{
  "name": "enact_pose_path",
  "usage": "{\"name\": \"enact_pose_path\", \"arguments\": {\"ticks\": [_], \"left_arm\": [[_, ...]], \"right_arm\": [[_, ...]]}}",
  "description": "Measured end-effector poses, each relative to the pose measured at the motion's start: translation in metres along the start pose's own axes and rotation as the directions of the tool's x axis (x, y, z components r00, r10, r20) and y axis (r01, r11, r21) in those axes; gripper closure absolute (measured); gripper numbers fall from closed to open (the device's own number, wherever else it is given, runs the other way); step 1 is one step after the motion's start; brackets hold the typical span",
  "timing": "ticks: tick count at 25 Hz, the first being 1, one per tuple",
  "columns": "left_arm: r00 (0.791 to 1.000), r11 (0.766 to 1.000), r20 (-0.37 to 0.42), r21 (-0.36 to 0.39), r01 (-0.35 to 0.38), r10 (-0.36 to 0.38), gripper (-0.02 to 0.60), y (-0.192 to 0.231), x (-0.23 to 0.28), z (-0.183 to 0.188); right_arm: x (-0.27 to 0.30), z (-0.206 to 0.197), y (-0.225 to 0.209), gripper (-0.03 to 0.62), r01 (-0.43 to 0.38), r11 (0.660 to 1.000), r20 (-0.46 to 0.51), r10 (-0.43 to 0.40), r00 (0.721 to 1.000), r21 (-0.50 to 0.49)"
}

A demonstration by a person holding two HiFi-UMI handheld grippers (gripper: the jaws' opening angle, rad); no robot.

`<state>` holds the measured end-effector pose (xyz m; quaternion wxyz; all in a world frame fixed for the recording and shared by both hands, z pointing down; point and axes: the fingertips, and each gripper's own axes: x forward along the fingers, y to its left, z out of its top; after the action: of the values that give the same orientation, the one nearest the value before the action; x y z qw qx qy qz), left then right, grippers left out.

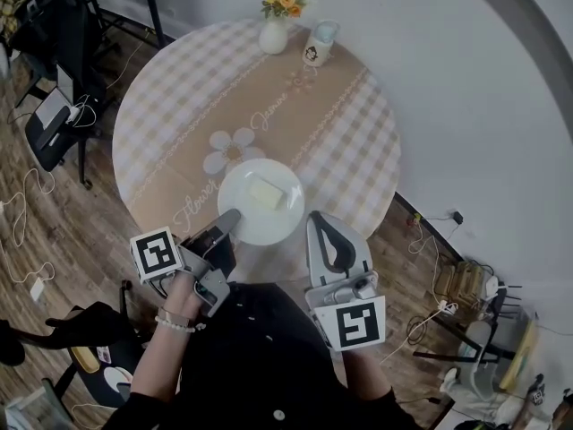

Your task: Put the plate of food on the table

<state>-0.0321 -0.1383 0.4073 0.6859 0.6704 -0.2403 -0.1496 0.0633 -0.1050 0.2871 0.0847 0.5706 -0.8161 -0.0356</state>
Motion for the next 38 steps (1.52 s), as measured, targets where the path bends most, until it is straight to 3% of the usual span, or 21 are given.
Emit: {"name": "enact_pose_path", "arguments": {"ticks": [15,38], "left_arm": [[0.998,0.999,0.064,-0.030,-0.026,0.028,0.569,0.011,0.001,-0.002],[0.996,0.998,0.077,-0.047,-0.051,0.054,0.569,0.027,0.015,0.007]], "right_arm": [[0.013,-0.014,-0.002,0.594,-0.100,0.995,-0.023,0.101,0.995,0.023],[0.025,-0.031,-0.018,0.594,-0.110,0.993,-0.059,0.112,0.992,0.045]]}}
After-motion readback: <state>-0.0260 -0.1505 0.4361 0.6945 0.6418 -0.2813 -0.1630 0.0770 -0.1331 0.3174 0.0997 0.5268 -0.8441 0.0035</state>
